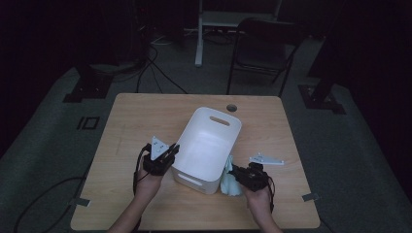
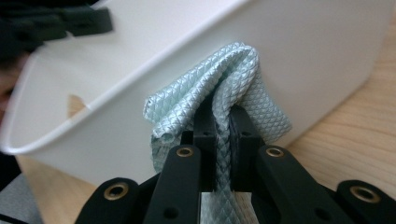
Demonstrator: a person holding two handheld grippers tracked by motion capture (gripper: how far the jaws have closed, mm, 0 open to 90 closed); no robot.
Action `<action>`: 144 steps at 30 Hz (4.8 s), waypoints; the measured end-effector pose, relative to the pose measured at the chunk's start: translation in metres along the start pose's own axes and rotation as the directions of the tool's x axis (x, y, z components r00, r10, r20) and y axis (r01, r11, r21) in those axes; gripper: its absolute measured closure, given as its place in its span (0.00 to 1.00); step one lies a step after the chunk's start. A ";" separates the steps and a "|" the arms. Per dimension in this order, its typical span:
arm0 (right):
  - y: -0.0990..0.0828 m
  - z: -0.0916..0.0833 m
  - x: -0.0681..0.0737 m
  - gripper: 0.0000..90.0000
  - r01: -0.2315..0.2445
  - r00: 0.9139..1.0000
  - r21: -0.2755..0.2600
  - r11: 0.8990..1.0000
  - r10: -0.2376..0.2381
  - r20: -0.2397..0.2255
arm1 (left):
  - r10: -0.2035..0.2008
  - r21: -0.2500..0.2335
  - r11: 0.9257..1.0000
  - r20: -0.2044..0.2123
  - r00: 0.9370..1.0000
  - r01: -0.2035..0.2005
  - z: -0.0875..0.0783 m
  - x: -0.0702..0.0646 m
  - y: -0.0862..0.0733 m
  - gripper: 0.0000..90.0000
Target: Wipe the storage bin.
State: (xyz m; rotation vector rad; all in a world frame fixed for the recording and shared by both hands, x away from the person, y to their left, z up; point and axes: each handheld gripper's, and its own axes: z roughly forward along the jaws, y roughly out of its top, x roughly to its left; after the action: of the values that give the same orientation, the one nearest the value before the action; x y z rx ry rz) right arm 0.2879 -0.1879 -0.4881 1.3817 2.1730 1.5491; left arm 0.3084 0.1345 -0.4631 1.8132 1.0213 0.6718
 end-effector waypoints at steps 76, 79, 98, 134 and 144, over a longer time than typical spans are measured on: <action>-0.012 -0.032 -0.063 0.93 -0.138 0.988 -0.005 0.990 0.138 0.067 | 0.040 -0.051 0.998 0.227 0.973 -0.029 -0.047 -0.032 -0.013 0.49; -0.012 -0.032 -0.062 0.93 -0.136 0.988 -0.006 0.991 0.136 0.067 | 0.043 -0.047 0.998 0.257 0.965 -0.032 -0.049 -0.034 -0.013 0.49; -0.011 -0.038 -0.065 0.93 -0.139 0.987 -0.022 0.990 0.140 0.075 | 0.090 -0.090 0.994 0.300 0.950 -0.066 -0.036 -0.010 0.025 0.49; -0.020 -0.046 -0.074 0.93 -0.153 0.985 -0.023 0.988 0.154 0.079 | 0.159 0.009 0.984 0.394 0.905 -0.176 0.150 0.060 0.097 0.50; -0.020 -0.044 -0.079 0.93 -0.168 0.983 -0.024 0.985 0.169 0.073 | 0.172 0.036 0.977 0.448 0.877 -0.210 0.155 0.058 0.098 0.82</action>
State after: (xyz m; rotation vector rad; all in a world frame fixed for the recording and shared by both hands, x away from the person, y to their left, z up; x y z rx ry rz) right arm 0.2961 -0.2769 -0.5129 1.6283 2.0410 1.5394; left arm 0.4946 0.0916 -0.4401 2.0360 0.5752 0.3039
